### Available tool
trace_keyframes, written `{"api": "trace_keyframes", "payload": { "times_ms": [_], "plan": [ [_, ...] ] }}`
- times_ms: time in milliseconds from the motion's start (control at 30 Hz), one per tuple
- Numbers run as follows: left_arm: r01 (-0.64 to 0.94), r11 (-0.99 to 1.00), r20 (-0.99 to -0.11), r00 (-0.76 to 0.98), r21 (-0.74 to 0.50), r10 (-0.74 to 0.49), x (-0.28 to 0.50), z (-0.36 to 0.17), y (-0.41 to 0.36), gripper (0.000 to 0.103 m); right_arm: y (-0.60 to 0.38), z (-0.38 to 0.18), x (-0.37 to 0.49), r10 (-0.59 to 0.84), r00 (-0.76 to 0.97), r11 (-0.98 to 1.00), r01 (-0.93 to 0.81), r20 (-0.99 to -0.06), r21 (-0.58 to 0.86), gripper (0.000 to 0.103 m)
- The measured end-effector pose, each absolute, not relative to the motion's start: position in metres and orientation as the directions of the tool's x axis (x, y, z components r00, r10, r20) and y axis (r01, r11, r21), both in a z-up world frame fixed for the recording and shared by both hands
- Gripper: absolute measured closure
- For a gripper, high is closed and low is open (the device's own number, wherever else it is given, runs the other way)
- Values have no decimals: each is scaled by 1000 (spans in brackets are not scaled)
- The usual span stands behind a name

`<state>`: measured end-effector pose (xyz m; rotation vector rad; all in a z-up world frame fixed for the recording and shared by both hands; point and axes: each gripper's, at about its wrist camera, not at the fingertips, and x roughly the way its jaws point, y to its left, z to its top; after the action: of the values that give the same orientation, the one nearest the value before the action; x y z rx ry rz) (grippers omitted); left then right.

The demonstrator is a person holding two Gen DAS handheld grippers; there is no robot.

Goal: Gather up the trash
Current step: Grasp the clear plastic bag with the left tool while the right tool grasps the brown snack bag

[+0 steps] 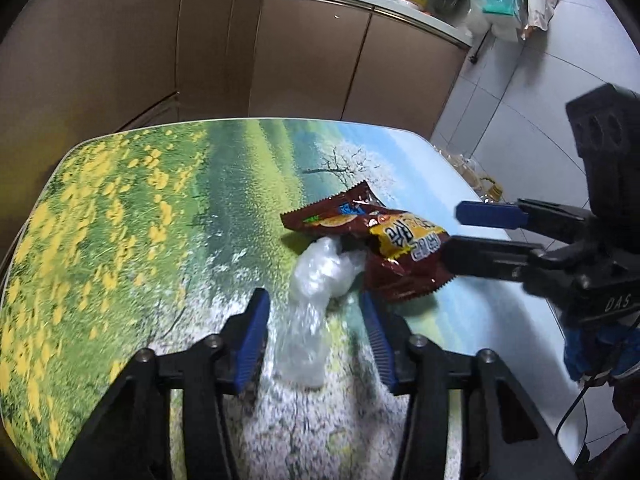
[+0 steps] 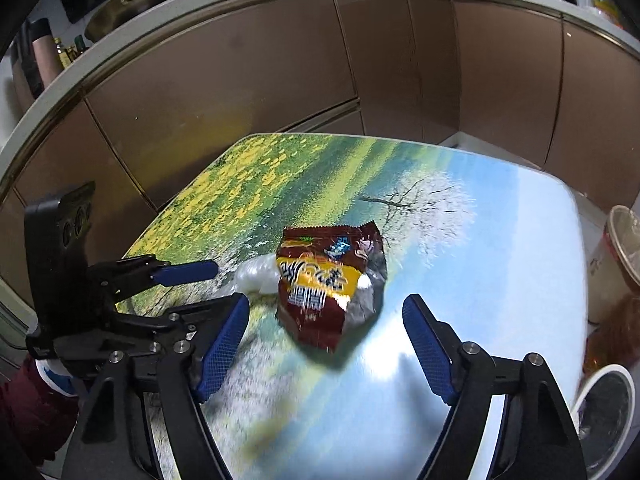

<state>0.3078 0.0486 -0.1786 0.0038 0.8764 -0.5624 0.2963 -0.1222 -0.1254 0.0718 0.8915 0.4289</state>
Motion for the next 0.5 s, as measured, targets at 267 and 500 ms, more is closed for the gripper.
{"api": "trace_keyframes", "payload": {
  "times_ms": [267,500],
  "plan": [
    [451,852,-740,470,-267,-481,313,-190,50,85,-114,-148,324,396,506,914,-297,-767,276,51],
    [406,871,-733,497,-276,-464,293,-184,58,88,-120,-153,318,405,487,910,-294,-774,291,79]
  ]
}}
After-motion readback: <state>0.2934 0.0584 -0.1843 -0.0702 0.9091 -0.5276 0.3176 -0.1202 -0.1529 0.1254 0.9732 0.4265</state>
